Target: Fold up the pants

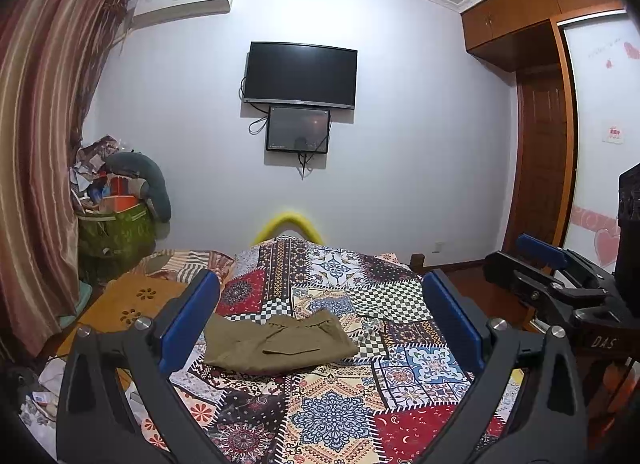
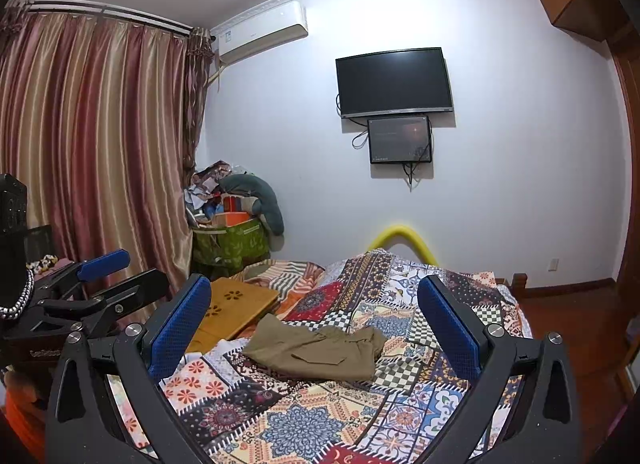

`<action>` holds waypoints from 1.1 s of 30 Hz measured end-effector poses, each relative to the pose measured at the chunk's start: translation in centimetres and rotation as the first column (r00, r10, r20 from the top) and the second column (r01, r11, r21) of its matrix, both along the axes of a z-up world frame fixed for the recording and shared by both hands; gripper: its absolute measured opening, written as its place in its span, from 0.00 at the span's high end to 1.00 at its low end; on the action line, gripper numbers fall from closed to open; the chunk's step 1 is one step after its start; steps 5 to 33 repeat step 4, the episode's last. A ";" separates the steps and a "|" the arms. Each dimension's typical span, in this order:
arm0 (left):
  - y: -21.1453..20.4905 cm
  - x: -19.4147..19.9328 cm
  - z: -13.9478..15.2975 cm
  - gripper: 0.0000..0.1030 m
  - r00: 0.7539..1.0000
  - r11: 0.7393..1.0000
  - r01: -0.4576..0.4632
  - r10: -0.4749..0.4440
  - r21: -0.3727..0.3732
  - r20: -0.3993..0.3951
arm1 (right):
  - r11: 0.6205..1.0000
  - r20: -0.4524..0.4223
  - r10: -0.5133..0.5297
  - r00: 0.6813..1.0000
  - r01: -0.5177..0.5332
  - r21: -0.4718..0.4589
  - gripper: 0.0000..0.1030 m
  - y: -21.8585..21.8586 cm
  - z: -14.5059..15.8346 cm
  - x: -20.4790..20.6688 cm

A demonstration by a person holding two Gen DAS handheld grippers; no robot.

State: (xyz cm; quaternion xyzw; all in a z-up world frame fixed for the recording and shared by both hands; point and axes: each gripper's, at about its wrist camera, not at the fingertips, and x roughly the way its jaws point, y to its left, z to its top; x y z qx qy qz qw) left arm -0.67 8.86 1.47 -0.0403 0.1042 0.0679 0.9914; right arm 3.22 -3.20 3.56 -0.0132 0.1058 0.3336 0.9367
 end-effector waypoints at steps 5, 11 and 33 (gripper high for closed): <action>0.0 0.0 0.0 0.01 1.000 1.000 0.003 -0.003 -0.004 0.000 | 1.000 -0.002 0.000 1.000 0.000 -0.001 0.00 0.0 0.0 0.1; 0.0 0.0 0.0 0.01 1.000 1.000 0.003 -0.003 -0.004 0.000 | 1.000 -0.002 0.000 1.000 0.000 -0.001 0.00 0.0 0.0 0.1; 0.0 0.0 0.0 0.01 1.000 1.000 0.003 -0.003 -0.004 0.000 | 1.000 -0.002 0.000 1.000 0.000 -0.001 0.00 0.0 0.0 0.1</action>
